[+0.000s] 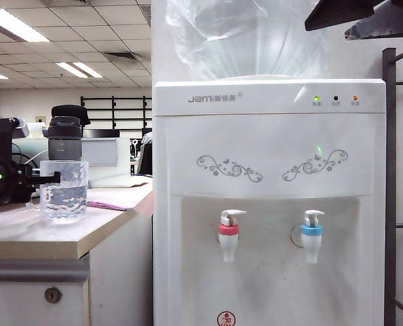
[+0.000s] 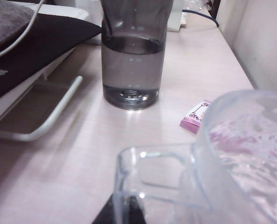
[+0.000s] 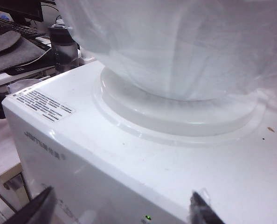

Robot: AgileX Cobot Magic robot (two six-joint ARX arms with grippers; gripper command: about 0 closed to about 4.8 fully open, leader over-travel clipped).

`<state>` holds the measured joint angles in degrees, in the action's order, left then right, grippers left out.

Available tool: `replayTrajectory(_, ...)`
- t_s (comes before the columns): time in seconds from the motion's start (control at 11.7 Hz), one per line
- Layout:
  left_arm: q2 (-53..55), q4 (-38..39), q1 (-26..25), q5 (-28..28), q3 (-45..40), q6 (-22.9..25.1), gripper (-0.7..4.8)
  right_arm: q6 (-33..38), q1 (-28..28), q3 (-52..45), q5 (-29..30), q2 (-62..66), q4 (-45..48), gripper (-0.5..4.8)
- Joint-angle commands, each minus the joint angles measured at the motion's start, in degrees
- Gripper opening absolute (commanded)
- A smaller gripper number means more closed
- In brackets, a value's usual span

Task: Pick up the plastic mug from the left desk, go to the hot water outlet of the water dispenser, press the vertical switch to get some water, then put the mug back on the desk.

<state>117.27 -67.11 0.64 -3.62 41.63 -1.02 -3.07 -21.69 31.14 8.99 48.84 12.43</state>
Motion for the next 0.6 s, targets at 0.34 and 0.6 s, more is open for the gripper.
replayTrajectory(0.34, -10.9, -0.7, 0.1, -0.2, -16.0, 0.5, -0.05, -0.2, 0.0, 0.2, -0.1, -0.2, -0.2, 3.73)
replayTrajectory(0.6, -17.2, -0.7, 2.2, -0.1, -17.6, 0.6, -0.05, -0.2, 0.0, 0.2, -0.1, -0.2, -0.2, 3.73)
